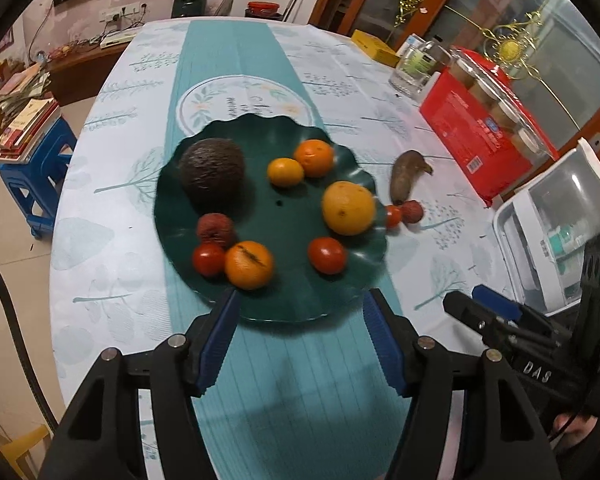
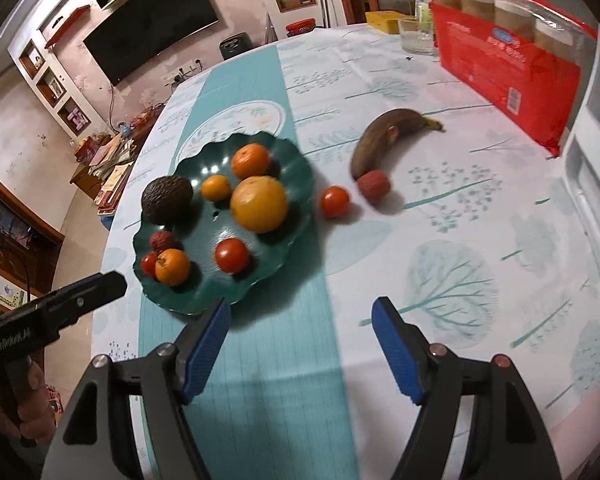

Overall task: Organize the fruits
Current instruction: 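Move both open tools toward the lychee and the brown banana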

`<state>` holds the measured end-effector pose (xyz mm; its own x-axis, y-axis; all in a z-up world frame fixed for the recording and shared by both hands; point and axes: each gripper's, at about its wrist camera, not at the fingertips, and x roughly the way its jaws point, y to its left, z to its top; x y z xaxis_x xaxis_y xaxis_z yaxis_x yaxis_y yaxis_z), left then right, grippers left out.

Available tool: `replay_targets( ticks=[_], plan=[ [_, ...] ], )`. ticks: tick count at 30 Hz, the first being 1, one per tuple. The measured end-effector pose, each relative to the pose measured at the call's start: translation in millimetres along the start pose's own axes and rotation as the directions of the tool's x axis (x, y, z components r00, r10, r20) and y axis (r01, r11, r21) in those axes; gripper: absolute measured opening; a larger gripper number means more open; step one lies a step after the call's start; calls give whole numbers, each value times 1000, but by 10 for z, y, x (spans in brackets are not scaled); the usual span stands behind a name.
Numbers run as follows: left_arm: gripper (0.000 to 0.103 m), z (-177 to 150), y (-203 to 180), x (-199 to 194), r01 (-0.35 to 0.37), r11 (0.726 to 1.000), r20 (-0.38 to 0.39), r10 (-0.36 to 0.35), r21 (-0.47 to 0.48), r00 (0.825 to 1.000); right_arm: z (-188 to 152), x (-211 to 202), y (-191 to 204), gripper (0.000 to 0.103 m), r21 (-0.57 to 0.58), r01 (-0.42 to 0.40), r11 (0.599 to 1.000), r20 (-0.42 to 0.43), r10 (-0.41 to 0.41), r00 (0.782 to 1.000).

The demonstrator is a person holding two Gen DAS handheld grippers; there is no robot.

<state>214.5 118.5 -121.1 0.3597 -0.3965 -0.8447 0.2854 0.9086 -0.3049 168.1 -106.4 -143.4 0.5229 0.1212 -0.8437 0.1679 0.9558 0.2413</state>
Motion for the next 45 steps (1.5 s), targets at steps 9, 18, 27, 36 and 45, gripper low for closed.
replay_targets(
  ticks=[9, 18, 27, 36, 45],
  plan=[
    [70, 78, -533, 4, 7, 1000, 38, -8, 25, 999, 394, -220, -415, 74, -8, 10, 1000, -3, -10, 1000],
    [70, 202, -1042, 196, 14, 1000, 71, -15, 21, 997, 1060, -270, -734, 74, 1, -10, 1000, -28, 10, 1000],
    [70, 314, -1401, 414, 1, 1000, 110, -1, 2, 994, 1777, -156, -841, 73, -58, 27, 998, -122, -34, 992],
    [70, 447, -1522, 621, 16, 997, 149, -6, -71, 989, 2267, 329, -994, 73, 29, 55, 998, -289, -44, 956],
    [64, 573, -1602, 1025, 47, 988, 139, -26, -144, 990, 2412, 846, -1058, 73, 149, -14, 989, -381, 71, 922]
  ],
)
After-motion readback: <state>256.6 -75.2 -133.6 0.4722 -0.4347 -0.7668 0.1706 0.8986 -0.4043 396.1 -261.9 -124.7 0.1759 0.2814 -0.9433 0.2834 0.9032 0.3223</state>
